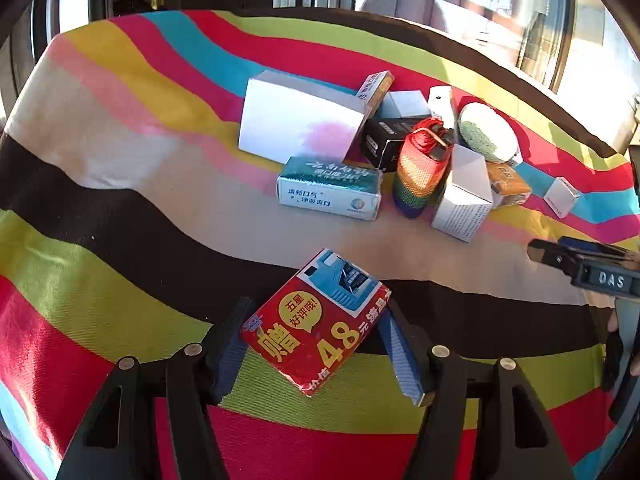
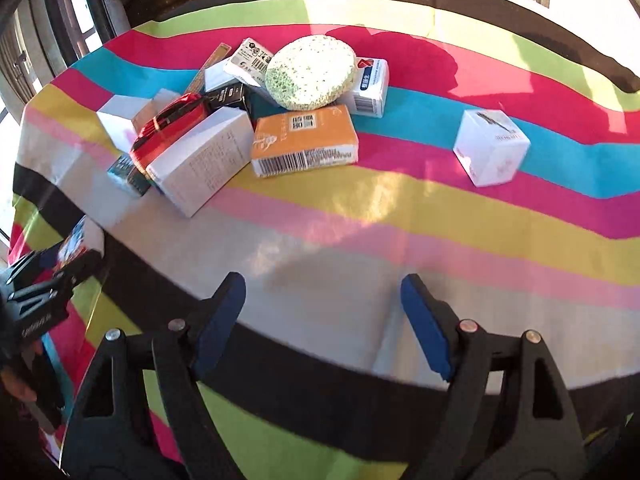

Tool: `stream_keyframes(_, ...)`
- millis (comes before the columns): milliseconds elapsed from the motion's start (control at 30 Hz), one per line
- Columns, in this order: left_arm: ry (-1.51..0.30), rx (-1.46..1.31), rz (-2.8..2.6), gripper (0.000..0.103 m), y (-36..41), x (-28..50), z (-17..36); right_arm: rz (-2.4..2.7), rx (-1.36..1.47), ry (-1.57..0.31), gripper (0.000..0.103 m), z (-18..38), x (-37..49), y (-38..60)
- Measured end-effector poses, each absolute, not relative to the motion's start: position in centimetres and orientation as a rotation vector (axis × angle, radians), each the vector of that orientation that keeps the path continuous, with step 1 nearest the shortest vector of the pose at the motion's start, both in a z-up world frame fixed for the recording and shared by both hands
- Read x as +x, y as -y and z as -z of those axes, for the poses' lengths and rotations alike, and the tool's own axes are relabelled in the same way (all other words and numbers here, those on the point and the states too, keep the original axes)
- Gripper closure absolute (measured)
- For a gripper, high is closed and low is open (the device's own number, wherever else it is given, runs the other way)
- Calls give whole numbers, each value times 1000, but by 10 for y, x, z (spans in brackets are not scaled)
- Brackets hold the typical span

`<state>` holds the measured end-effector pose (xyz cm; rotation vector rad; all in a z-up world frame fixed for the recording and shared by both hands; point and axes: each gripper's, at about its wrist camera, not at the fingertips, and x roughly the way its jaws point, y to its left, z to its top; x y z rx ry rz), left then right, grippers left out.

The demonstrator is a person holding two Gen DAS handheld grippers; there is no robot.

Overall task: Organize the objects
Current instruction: 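Grasp the red printed box with left gripper while right grasps orange box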

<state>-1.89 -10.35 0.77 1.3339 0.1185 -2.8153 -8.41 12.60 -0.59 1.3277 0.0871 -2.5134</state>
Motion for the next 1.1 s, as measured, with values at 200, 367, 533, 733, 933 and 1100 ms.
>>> stream_keyframes(200,-34,1345,2785,35,96,-15,-7,2573,1343,-204,8,13,-149,-89)
stream_keyframes(367,-49,1348,2786,32,95,-22,-4,2576,1368,-191,0,14,-169,-78)
stream_keyframes(533,-46,1350,2782,30,94,-24,-3,2532,1355,-152,0,10,-164,-79)
stream_keyframes(733,-52,1352,2771,26,96,-28,-2,2498,1321,-254,0,11,-169,-75)
stream_keyframes(933,-58,1351,2772,26,98,-27,-3,2484,1268,-258,18,6,-138,-91)
stream_keyframes(1100,-58,1350,2771,26,98,-28,-3,2490,1264,-241,18,5,-80,-110)
